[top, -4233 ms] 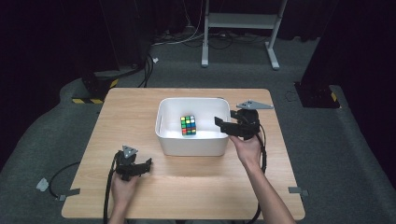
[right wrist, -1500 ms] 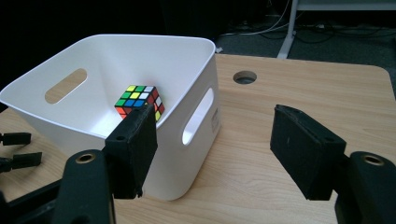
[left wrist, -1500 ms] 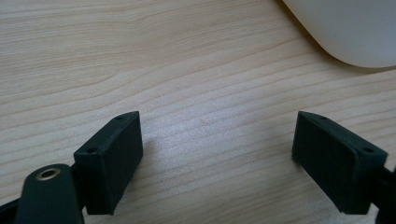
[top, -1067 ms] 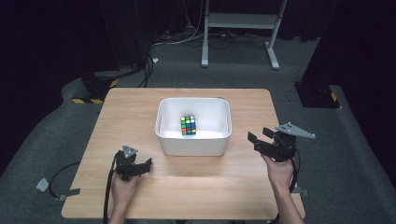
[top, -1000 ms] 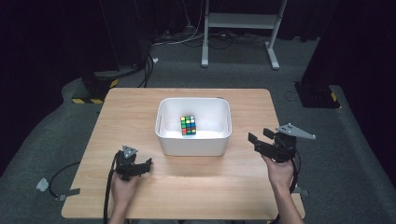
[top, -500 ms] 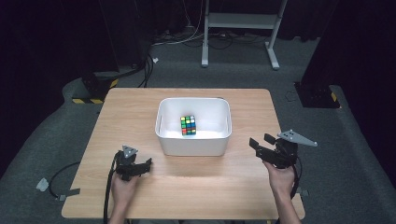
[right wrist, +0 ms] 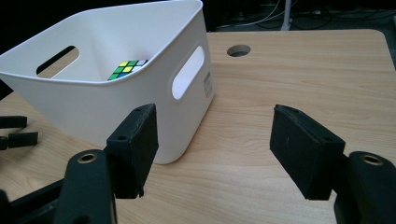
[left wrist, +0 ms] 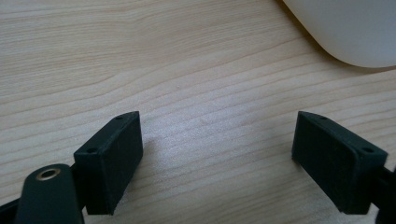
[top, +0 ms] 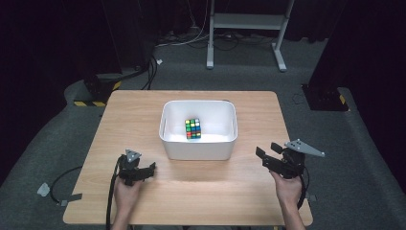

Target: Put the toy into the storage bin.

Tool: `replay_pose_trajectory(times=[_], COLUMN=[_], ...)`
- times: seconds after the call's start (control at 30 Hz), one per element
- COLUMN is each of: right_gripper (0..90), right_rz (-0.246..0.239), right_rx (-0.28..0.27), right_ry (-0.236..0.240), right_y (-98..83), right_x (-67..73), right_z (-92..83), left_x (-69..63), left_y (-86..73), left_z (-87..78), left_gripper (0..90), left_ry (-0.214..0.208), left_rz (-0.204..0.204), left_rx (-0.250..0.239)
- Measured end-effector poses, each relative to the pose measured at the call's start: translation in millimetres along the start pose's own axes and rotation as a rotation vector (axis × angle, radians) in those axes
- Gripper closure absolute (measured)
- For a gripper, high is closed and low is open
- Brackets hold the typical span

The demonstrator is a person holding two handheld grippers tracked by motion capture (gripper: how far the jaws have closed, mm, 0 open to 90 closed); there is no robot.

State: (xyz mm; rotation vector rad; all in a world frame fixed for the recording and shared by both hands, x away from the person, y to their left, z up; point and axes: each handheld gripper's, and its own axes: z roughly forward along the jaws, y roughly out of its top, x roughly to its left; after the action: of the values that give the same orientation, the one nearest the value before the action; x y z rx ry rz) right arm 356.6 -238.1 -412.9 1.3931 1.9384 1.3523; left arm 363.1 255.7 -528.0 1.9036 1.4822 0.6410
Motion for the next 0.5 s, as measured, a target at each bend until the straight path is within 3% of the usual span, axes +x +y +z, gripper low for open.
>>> replay_pose_trajectory(times=[0.5], right_gripper=[32.1], right_rz=[-0.02], right_rx=[0.012], right_ry=[0.008], right_y=[-10.5], right_x=[4.7], right_z=[5.7], left_x=[0.0], left_y=[0.0], left_z=[0.0], left_gripper=[16.4], left_ry=[0.001], left_rz=[0.0], left_rx=[0.001])
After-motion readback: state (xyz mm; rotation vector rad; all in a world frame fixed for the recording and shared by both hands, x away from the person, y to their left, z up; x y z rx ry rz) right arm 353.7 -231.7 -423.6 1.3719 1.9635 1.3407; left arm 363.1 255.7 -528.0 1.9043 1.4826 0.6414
